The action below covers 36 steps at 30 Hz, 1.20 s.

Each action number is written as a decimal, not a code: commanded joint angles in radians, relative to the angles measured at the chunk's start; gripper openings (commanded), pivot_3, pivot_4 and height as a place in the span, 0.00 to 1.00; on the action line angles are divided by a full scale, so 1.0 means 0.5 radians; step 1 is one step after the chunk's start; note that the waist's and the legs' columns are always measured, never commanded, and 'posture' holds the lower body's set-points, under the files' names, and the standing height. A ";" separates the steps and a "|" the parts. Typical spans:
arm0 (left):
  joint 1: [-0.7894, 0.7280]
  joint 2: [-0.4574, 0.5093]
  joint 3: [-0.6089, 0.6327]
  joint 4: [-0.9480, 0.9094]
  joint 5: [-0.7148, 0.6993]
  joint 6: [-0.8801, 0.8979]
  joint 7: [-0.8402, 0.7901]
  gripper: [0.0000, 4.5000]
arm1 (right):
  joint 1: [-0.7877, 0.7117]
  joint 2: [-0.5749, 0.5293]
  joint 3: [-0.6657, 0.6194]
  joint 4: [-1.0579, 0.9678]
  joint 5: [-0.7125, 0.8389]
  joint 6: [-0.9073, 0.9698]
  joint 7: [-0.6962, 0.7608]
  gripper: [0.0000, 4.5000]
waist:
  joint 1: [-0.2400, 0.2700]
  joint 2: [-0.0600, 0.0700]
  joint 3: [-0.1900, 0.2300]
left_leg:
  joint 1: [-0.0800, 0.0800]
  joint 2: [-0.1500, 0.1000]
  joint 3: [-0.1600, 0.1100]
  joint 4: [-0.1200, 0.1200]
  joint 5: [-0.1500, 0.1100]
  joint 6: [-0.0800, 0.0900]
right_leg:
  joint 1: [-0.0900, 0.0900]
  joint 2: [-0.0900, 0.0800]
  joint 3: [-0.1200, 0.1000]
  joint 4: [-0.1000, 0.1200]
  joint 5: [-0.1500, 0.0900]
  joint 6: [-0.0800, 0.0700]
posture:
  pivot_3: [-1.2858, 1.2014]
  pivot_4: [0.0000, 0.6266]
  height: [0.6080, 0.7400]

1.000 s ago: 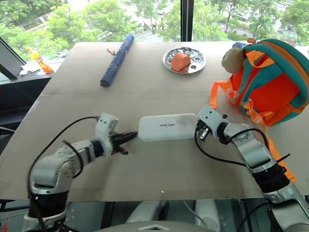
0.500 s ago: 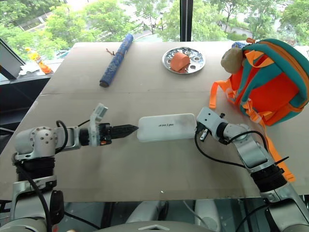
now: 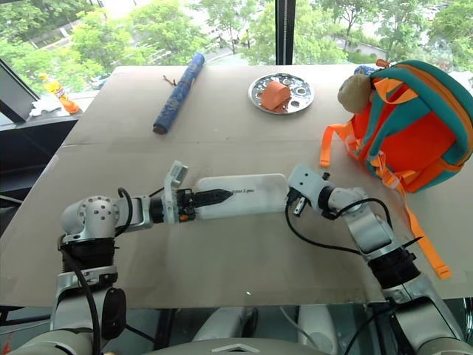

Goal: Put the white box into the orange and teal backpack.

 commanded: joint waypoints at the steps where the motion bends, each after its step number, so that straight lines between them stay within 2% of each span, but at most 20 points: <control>1: 0.019 -0.055 0.040 -0.027 -0.064 0.066 0.048 0.91 | -0.001 0.039 0.065 0.005 -0.014 -0.070 0.068 0.00 | 0.000 0.000 0.000 | 0.000 0.000 0.000 0.000 0.000 0.000 | 0.000 0.000 0.000 0.000 0.000 0.000 | 0.52 0.24 0.93; 3: 0.023 -0.063 0.048 -0.034 -0.058 0.054 0.066 0.91 | 0.003 0.042 0.043 0.014 -0.013 -0.079 0.069 0.00 | 0.001 0.000 0.000 | 0.000 0.000 0.000 0.000 0.000 0.000 | 0.000 0.000 0.000 0.001 0.000 0.000 | 0.52 0.24 0.93; 6: 0.037 -0.072 0.077 -0.050 -0.088 0.056 0.065 0.79 | 0.027 0.062 -0.137 -0.037 0.058 -0.032 -0.030 0.00 | 0.002 0.000 0.000 | 0.000 0.000 0.000 0.000 0.000 0.000 | 0.000 0.000 0.000 0.001 0.000 0.000 | 0.52 0.24 0.93; 9: 0.047 -0.085 0.109 -0.062 -0.112 0.057 0.072 0.53 | 0.086 0.053 -0.350 -0.214 0.238 0.151 -0.014 0.00 | 0.015 0.000 0.001 | -0.001 0.000 0.000 0.000 0.000 0.000 | -0.001 0.000 0.000 0.000 0.000 0.000 | 0.52 0.24 0.93; 10: 0.054 -0.092 0.120 -0.070 -0.125 0.055 0.079 0.39 | 0.139 -0.042 -0.380 -0.342 0.267 0.246 0.055 0.13 | 0.016 0.000 0.001 | -0.005 0.000 -0.004 0.000 0.000 0.000 | -0.002 0.000 -0.002 -0.001 0.000 0.000 | 0.52 0.24 0.93; 12: 0.067 -0.103 0.131 -0.087 -0.150 0.052 0.099 0.31 | 0.221 -0.179 -0.435 -0.528 0.275 0.368 0.104 0.22 | 0.034 0.002 0.002 | -0.005 -0.001 -0.004 0.001 0.000 0.000 | -0.002 -0.001 -0.002 -0.001 0.000 0.000 | 0.52 0.24 0.93; 13: 0.074 -0.112 0.139 -0.099 -0.167 0.049 0.113 0.24 | 0.258 -0.182 -0.582 -0.687 0.400 0.539 0.066 0.36 | 0.033 0.001 0.001 | -0.005 -0.003 -0.004 0.000 0.000 0.000 | -0.002 -0.002 -0.002 -0.002 0.000 0.000 | 0.52 0.24 0.93; 18: 0.036 -0.165 0.298 -0.135 -0.296 0.050 0.173 0.23 | 0.448 -0.188 -1.314 -1.410 0.915 1.291 -0.062 0.87 | 0.040 0.002 0.002 | -0.005 -0.001 -0.004 0.001 0.000 0.000 | -0.002 -0.001 -0.001 -0.001 0.000 0.000 | 0.52 0.24 0.93; 20: 0.023 -0.151 0.353 -0.189 -0.368 0.039 0.156 0.23 | 0.520 -0.184 -1.591 -1.597 0.942 1.500 -0.171 0.99 | 0.052 0.002 0.002 | -0.005 0.000 -0.004 0.001 0.000 0.000 | -0.002 0.000 -0.001 0.000 0.000 0.000 | 0.52 0.24 0.93; 22: -0.004 -0.151 0.416 -0.227 -0.444 0.039 0.163 0.23 | 0.530 -0.188 -1.766 -1.671 0.919 1.686 -0.306 1.00 | 0.059 0.002 0.003 | -0.005 0.001 -0.003 0.000 -0.001 0.000 | -0.003 0.000 -0.002 -0.001 0.000 -0.001 | 0.52 0.24 0.93; 26: -0.056 -0.203 0.472 -0.300 -0.536 0.001 0.226 0.23 | 0.402 -0.155 -1.903 -1.602 0.896 1.964 -0.503 1.00 | 0.066 0.002 0.003 | -0.005 -0.002 -0.001 0.000 -0.001 0.000 | -0.003 -0.002 0.000 -0.002 0.000 0.000 | 0.52 0.24 0.93; 30: -0.087 -0.291 0.473 -0.314 -0.567 -0.046 0.326 0.23 | 0.099 -0.066 -1.709 -1.214 0.804 1.742 -0.690 1.00 | 0.056 0.002 0.003 | -0.004 -0.001 0.002 0.001 -0.001 0.000 | -0.003 -0.002 0.002 0.000 0.000 -0.001 | 0.52 0.24 0.93; 33: -0.084 -0.323 0.449 -0.341 -0.544 -0.131 0.384 0.23 | -0.140 -0.039 -1.509 -0.769 0.670 1.363 -0.764 1.00 | 0.037 0.002 0.003 | -0.004 -0.001 0.004 0.000 0.000 0.000 | -0.004 -0.001 0.004 0.001 0.001 -0.001 | 0.52 0.24 0.93; 34: -0.086 -0.329 0.450 -0.340 -0.545 -0.156 0.403 0.23 | -0.193 -0.034 -1.467 -0.662 0.646 1.264 -0.771 0.88 | 0.033 0.002 0.003 | -0.004 -0.001 0.004 0.000 0.000 0.000 | -0.004 -0.002 0.004 0.000 0.001 -0.001 | 0.52 0.24 0.93; 36: -0.094 -0.339 0.459 -0.342 -0.557 -0.209 0.437 0.23 | -0.291 -0.033 -1.394 -0.450 0.626 1.097 -0.745 0.71 | 0.030 0.002 0.003 | -0.005 -0.001 0.003 -0.002 0.000 0.000 | -0.006 -0.002 0.004 -0.001 0.000 -0.001 | 0.52 0.24 0.93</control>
